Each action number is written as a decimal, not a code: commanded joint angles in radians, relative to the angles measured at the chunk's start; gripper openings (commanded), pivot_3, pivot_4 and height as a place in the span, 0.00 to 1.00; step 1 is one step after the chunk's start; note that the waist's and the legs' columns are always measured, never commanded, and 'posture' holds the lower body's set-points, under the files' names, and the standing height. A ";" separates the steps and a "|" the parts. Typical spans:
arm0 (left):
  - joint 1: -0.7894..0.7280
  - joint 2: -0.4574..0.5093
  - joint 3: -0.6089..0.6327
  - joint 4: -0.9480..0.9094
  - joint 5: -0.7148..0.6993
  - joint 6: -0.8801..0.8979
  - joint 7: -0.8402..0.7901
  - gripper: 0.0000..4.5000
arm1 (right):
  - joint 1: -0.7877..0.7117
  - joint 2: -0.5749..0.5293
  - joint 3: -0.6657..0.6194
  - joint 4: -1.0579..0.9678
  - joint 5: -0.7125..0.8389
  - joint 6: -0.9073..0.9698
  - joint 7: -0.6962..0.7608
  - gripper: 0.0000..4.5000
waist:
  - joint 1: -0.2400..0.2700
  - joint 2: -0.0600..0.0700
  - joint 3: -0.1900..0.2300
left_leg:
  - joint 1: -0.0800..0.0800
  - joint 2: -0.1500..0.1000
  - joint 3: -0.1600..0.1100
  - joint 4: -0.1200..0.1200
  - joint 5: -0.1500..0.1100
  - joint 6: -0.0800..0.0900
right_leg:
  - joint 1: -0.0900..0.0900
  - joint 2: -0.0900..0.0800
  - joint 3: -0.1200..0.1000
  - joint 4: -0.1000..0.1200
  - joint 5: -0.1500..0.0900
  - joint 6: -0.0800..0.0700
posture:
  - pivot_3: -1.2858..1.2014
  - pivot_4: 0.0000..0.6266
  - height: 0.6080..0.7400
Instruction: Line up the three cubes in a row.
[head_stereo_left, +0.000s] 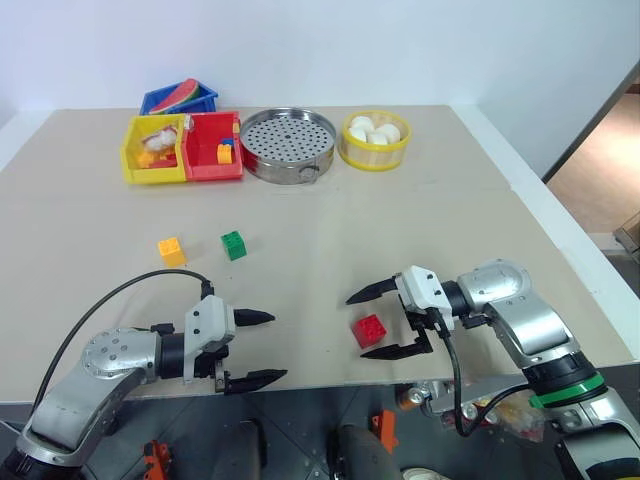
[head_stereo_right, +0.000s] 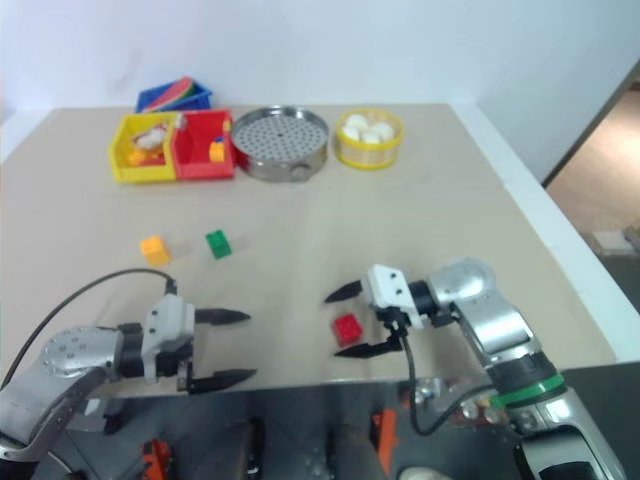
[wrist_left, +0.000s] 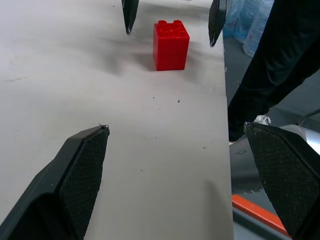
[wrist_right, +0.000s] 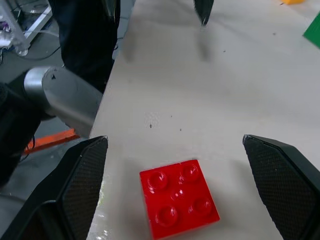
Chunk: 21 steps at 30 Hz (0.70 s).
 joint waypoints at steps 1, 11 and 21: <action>0.018 0.001 0.000 -0.057 0.002 -0.001 0.018 0.99 | -0.033 0.015 0.015 0.049 -0.019 -0.058 0.034 1.00 | 0.000 0.000 0.000 | 0.000 0.000 0.000 0.000 0.000 0.000 | 0.000 0.000 0.000 0.000 0.000 0.000 | 0.52 0.24 1.00; 0.049 0.005 0.006 -0.075 0.009 0.001 0.054 1.00 | -0.083 0.052 0.029 0.168 -0.048 -0.142 0.057 0.38 | 0.000 0.000 0.000 | 0.001 0.001 0.000 0.000 0.000 0.000 | 0.001 0.001 0.001 0.000 0.000 0.000 | 0.52 0.24 1.00; 0.053 -0.006 0.033 -0.047 0.015 -0.005 0.084 1.00 | -0.149 0.091 0.017 0.175 -0.029 -0.013 0.006 0.29 | -0.001 0.000 0.000 | 0.002 0.002 0.001 0.000 0.000 0.000 | 0.001 0.001 0.002 0.000 0.001 -0.001 | 0.52 0.24 1.00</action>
